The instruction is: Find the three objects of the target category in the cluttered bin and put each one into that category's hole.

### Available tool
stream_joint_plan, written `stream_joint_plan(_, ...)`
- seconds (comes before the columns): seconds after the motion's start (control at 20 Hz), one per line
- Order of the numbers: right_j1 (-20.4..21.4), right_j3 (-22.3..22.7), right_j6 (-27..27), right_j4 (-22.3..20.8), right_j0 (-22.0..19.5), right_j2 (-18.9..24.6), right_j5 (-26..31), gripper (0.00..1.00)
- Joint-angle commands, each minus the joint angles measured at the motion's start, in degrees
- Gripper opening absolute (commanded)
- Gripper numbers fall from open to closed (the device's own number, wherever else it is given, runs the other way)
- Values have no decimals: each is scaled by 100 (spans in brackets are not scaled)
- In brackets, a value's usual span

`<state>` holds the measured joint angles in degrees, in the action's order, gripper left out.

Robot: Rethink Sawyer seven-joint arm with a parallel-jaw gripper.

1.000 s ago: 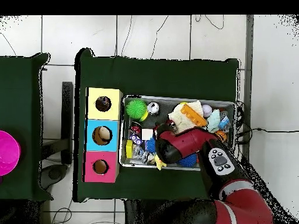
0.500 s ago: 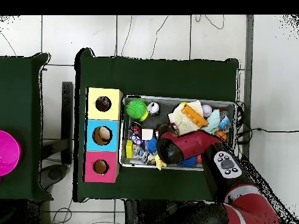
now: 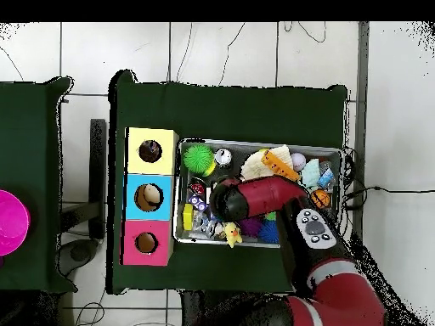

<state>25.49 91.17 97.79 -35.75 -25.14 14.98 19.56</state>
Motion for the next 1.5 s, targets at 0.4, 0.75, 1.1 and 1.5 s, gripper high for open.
stream_joint_plan(0.4,-654,-1460,77,708,627,321,997,100)
stream_joint_plan(0.75,-733,-1765,-550,613,471,435,1378,100)
stream_joint_plan(1.1,-17,-1334,-1026,657,183,672,2005,100)
stream_joint_plan(1.5,513,-1029,-1282,633,15,936,2345,100)
